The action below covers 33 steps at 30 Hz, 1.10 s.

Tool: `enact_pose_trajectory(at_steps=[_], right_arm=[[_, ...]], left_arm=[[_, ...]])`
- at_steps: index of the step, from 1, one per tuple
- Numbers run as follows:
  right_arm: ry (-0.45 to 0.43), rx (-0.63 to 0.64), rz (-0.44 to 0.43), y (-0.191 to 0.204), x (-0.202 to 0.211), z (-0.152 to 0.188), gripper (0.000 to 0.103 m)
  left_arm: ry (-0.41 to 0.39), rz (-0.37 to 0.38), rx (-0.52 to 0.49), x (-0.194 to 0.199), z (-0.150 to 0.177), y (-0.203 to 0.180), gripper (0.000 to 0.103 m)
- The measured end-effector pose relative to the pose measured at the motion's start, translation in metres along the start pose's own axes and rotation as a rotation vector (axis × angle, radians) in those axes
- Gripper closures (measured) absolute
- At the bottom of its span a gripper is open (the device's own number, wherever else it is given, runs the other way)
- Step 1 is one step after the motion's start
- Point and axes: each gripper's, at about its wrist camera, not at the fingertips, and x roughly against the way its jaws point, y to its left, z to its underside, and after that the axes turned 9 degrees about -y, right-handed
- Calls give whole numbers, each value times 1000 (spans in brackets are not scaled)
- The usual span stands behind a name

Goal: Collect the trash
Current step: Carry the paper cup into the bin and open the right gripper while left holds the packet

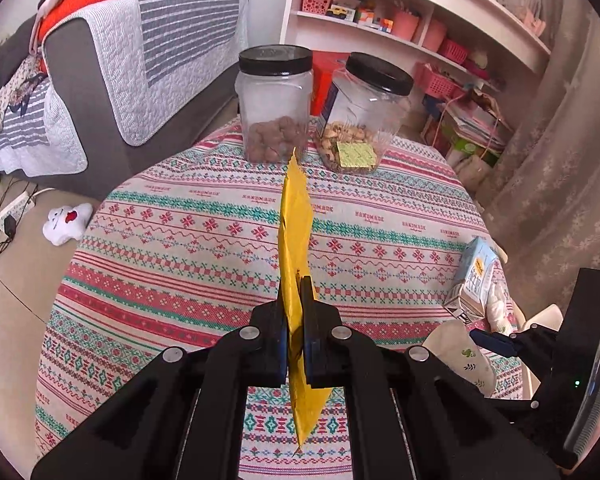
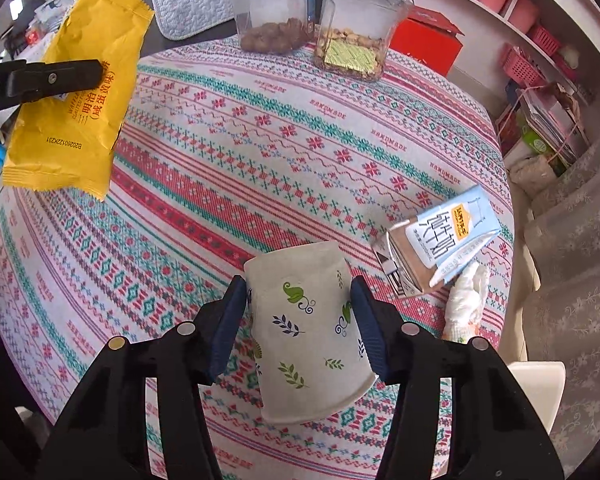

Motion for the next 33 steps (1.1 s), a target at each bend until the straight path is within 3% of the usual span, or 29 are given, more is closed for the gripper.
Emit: enact_pose_trajectory(at_steps=[3, 8, 13, 20, 33], right_arm=[[-63, -19, 14, 6, 1, -15, 52], [-177, -72, 37, 11, 8, -36, 52], [-263, -164, 43, 4, 17, -50, 52], [-387, -279, 85, -13, 34, -60, 51], [-510, -355, 197, -30, 66, -57, 51]], left_arm=[[-33, -48, 7, 5, -3, 12, 98], [-22, -82, 50, 1, -5, 29, 98], [-13, -82, 57, -3, -5, 29, 98], [-75, -86, 70, 4, -16, 19, 98], [-201, -104, 25, 26, -24, -8, 98]])
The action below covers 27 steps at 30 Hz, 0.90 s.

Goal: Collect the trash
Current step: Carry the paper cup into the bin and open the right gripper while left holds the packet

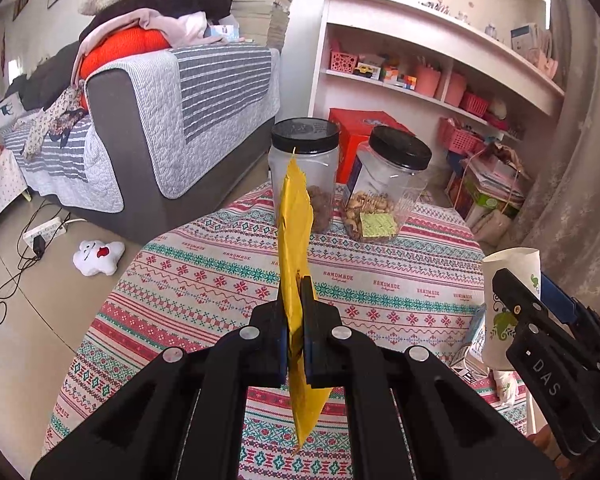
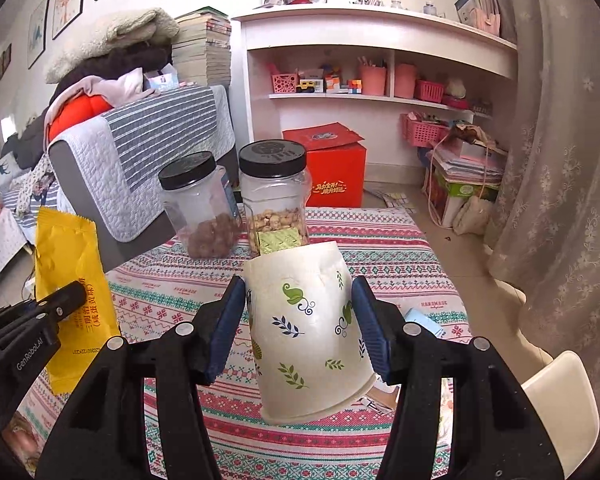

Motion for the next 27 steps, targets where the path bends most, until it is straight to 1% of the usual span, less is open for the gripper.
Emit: enact_pose_trajectory(at_steps=[6, 12, 17, 22, 27], right_arm=[[-42, -5, 52, -20, 17, -7, 50], [-87, -13, 100, -40, 34, -13, 50], [-106, -25, 142, -62, 46, -16, 50], [-123, -43, 196, -90, 60, -19, 50], [-134, -74, 267, -128, 80, -20, 50]], left_arm=[[-45, 18, -36, 11, -2, -18, 98], [-51, 44, -47, 17, -2, -29, 98], [-60, 69, -74, 23, 1, -42, 98], [-62, 93, -98, 29, 4, -57, 98], [-60, 131, -140, 38, 9, -78, 98]])
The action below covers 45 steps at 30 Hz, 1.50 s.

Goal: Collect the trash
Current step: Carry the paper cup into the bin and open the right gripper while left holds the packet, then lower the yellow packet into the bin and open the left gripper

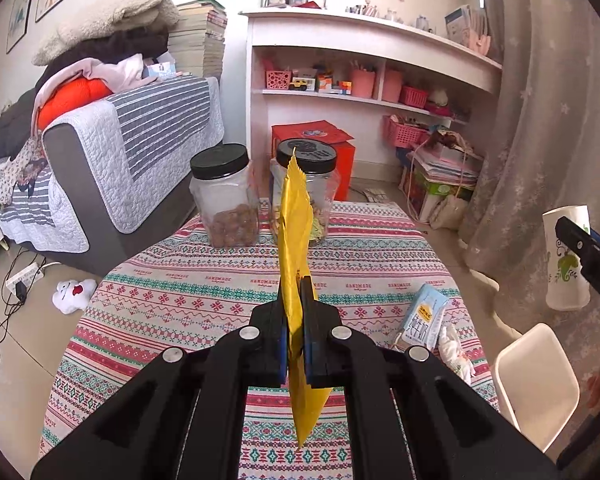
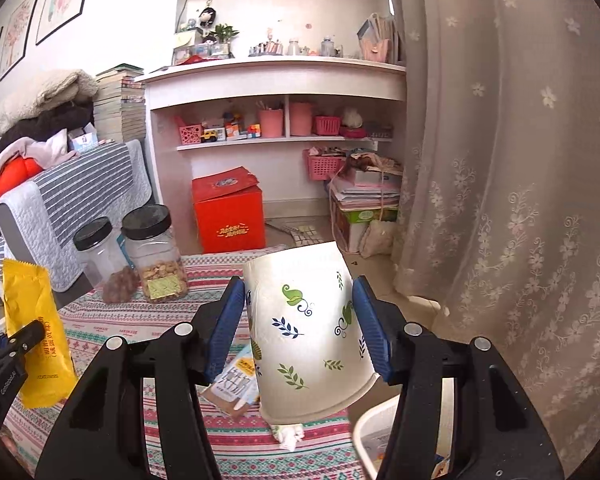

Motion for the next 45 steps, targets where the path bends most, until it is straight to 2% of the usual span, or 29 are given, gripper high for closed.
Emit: enact_pose_trajectory(at_steps=[8, 14, 16, 17, 18, 21, 29, 37, 41, 45], right_arm=[[17, -54, 116, -74, 14, 0, 50], [40, -75, 171, -112, 25, 4, 49], [58, -78, 187, -122, 28, 6, 38], [71, -84, 196, -128, 28, 8, 21], [76, -91, 212, -134, 30, 10, 12], [62, -102, 263, -152, 39, 12, 7], [39, -238, 417, -210, 56, 10, 7], [19, -281, 510, -244, 71, 12, 7], [2, -301, 546, -257, 78, 11, 7], [-1, -322, 564, -267, 82, 11, 7]], left_arm=[[12, 66, -30, 5, 1, -41, 98], [4, 145, -68, 14, -2, -89, 98], [11, 173, -76, 15, -3, -105, 98], [17, 188, -77, 14, -3, -113, 98], [23, 204, -78, 14, -3, -121, 98], [34, 252, -86, 14, -3, -147, 98], [51, 381, -110, 21, -8, -216, 98], [74, 486, -136, 26, -3, -278, 97], [106, 525, -143, 25, 5, -300, 97], [179, 565, -136, 16, 13, -316, 94]])
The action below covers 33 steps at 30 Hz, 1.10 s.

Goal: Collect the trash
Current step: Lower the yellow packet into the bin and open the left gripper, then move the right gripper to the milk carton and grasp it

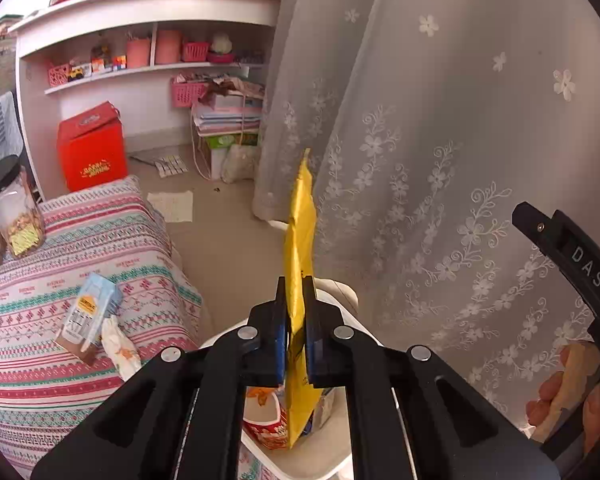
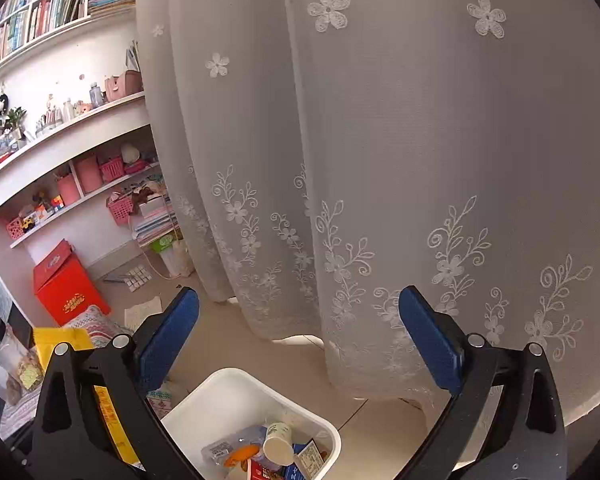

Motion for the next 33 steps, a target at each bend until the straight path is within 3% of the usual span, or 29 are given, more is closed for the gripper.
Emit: enact_pose_trajectory(at_steps=[4, 6, 8, 11, 14, 18, 33], right_arm=[[1, 4, 2, -1, -3, -3, 7], [3, 15, 0, 1, -3, -1, 7], [5, 29, -5, 6, -3, 0, 7], [10, 58, -23, 19, -3, 4, 7], [17, 92, -55, 37, 0, 10, 7], [27, 154, -107, 70, 3, 20, 7], [110, 265, -317, 207, 22, 63, 7]], left_arm=[[28, -1, 5, -5, 4, 0, 54], [18, -21, -3, -2, 4, 3, 46], [6, -59, -5, 1, 2, 8, 31], [-48, -155, -3, 13, -3, 21, 17], [-109, -256, -24, 26, -9, 35, 13], [-149, -317, -24, 41, -14, 60, 12], [-135, -546, 75, 87, -5, 196, 12]])
